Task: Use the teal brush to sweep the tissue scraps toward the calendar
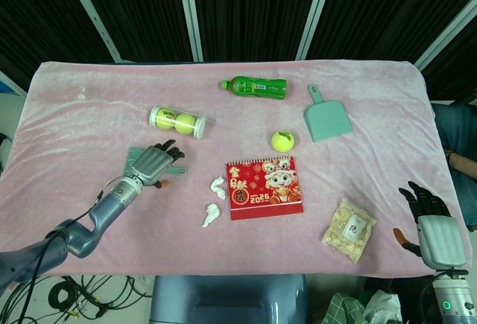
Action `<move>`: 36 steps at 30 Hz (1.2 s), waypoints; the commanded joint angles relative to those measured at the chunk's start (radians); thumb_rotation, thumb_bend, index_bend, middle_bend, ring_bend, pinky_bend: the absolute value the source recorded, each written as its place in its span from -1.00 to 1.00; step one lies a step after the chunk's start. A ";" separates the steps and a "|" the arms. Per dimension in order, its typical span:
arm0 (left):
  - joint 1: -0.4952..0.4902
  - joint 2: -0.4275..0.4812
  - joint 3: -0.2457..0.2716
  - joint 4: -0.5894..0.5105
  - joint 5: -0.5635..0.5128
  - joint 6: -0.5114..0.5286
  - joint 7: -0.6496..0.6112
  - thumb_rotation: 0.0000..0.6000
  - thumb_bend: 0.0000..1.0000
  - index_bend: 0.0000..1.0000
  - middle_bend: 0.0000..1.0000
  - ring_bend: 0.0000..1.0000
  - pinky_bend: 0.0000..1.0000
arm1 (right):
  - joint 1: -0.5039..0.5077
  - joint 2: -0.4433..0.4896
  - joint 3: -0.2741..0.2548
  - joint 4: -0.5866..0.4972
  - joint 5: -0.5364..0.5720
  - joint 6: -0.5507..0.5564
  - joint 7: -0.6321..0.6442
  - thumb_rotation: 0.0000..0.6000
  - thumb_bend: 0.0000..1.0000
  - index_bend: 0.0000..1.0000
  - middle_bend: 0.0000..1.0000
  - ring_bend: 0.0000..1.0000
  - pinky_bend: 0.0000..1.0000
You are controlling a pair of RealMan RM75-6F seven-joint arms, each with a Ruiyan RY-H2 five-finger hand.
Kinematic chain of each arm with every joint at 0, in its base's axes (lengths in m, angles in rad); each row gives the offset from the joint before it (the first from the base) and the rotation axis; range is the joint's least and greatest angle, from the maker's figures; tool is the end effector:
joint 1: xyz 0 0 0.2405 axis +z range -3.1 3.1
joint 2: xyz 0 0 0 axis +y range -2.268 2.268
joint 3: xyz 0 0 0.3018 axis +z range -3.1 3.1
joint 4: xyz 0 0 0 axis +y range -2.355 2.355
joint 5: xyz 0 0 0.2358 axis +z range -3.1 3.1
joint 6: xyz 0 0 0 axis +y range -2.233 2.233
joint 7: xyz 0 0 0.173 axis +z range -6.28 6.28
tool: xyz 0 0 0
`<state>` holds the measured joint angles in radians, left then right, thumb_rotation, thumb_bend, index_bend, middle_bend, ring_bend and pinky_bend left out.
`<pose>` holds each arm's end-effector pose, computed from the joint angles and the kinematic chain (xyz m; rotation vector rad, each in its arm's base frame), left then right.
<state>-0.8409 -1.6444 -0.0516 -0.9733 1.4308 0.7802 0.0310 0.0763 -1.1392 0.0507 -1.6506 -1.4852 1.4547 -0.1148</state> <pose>-0.2298 0.4595 -0.0773 -2.1037 -0.6931 -0.7027 -0.3572 -0.2118 0.1398 1.4098 -0.8956 0.8350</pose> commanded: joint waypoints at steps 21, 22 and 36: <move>0.423 0.519 0.039 -0.793 -0.017 0.573 0.164 1.00 -0.68 -0.57 -0.66 -0.74 -0.45 | -0.002 -0.003 0.001 0.015 -0.014 0.016 -0.014 1.00 -0.67 -0.62 -0.83 -0.73 -0.65; 0.443 0.527 0.053 -0.797 -0.001 0.595 0.158 1.00 -0.68 -0.57 -0.66 -0.74 -0.47 | -0.002 -0.003 0.001 0.016 -0.014 0.016 -0.014 1.00 -0.67 -0.62 -0.83 -0.73 -0.65; 0.710 0.552 0.152 -0.742 0.055 0.835 -0.006 1.00 -0.67 -0.49 -0.69 -1.00 -0.94 | -0.003 -0.005 -0.001 0.020 -0.024 0.023 -0.020 1.00 -0.67 -0.62 -0.83 -0.73 -0.65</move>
<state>-0.1377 -1.0999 0.1049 -1.7227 1.4902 1.6155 0.0299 0.0727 -1.1443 0.0495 -1.6307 -1.5089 1.4777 -0.1341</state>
